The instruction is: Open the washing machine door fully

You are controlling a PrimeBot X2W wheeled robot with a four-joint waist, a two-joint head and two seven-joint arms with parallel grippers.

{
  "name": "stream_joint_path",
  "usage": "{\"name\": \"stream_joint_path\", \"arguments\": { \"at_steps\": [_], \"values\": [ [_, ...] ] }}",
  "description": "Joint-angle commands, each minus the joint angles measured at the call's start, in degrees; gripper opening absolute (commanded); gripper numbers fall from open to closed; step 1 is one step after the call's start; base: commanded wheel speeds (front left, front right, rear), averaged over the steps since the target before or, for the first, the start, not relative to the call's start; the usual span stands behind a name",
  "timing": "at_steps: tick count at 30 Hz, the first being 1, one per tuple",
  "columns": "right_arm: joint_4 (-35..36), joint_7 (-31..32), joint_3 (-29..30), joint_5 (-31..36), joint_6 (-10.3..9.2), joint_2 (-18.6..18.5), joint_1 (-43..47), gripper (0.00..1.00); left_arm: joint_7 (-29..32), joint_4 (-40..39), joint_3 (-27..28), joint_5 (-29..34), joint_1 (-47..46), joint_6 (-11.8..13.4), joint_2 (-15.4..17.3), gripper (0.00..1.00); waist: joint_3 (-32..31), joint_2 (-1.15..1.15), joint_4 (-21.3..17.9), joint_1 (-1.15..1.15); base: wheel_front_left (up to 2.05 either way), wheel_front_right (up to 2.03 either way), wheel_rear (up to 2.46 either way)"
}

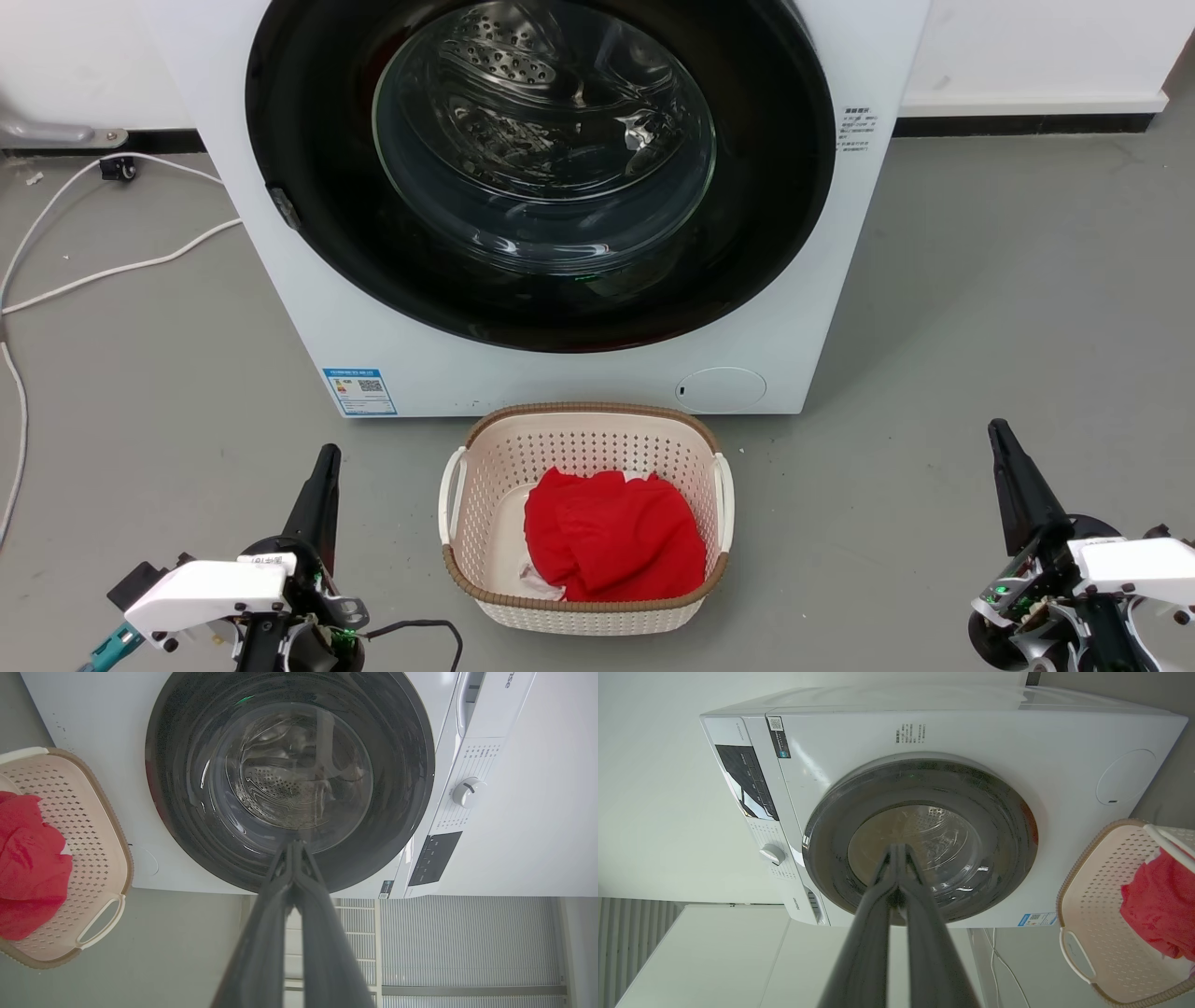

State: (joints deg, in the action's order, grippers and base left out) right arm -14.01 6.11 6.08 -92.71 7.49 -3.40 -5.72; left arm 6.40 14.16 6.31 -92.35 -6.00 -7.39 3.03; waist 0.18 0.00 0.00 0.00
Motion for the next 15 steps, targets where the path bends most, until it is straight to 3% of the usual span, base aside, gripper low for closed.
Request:
{"name": "stream_joint_path", "arguments": {
  "at_steps": [1,9,10,15],
  "values": [
    [-0.1,0.2,0.1,0.3,0.0,0.2,-0.9,0.0,0.1,0.0,0.2,0.2,-0.5,-0.2,0.0,0.0,0.0,0.0,0.0,0.0,0.0,0.0,0.0],
    [-0.1,0.2,0.1,0.4,0.0,0.3,-0.9,0.0,0.1,0.0,0.3,0.2,-0.5,-0.2,0.0,0.0,0.0,0.0,0.0,0.0,0.0,0.0,0.0],
    [0.0,0.0,0.1,0.0,0.0,0.0,0.0,1.0,0.0,0.0,0.0,0.0,0.0,0.0,0.0,1.0,0.0,0.0,0.0,0.0,0.0,0.0,0.0],
    [0.2,-0.9,-0.5,-0.1,0.0,0.1,0.8,1.0,-0.8,0.1,-0.9,-0.1,0.4,0.0,-0.1,1.0,0.0,0.0,0.0,0.0,0.0,0.0,0.0]
  ]
}}
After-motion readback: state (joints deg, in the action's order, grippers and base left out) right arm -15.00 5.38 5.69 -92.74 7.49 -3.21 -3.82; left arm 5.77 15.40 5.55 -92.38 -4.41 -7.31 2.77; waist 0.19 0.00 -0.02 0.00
